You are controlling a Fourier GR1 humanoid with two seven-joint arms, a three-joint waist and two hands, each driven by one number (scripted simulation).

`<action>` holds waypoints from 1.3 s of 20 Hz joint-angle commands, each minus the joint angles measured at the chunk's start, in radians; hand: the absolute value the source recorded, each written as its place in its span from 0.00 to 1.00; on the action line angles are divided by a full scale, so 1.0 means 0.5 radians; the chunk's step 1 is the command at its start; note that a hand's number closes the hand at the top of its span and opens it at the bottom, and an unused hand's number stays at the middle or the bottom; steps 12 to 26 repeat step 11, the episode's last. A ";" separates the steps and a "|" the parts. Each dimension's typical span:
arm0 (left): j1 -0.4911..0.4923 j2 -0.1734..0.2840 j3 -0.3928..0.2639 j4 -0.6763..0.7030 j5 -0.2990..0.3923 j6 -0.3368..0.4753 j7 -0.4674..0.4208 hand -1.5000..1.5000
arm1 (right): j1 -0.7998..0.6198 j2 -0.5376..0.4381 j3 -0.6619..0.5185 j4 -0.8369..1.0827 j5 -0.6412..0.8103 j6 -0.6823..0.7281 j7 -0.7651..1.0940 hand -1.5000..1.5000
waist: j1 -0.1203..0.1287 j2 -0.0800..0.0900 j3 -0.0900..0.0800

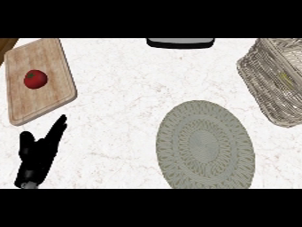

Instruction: Pick the pear from the placemat and place it in the basket

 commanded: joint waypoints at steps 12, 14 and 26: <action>0.064 -0.049 0.035 0.235 0.000 -0.033 -0.014 0.50 | -0.077 -0.443 -0.314 0.516 -0.167 0.206 -0.028 0.00 | -0.017 0.035 -0.028; 0.064 -0.049 0.035 0.235 0.000 -0.033 -0.014 0.50 | -0.077 -0.443 -0.314 0.516 -0.167 0.206 -0.028 0.00 | -0.017 0.035 -0.028; 0.064 -0.049 0.035 0.235 0.000 -0.033 -0.014 0.50 | -0.077 -0.443 -0.314 0.516 -0.167 0.206 -0.028 0.00 | -0.017 0.035 -0.028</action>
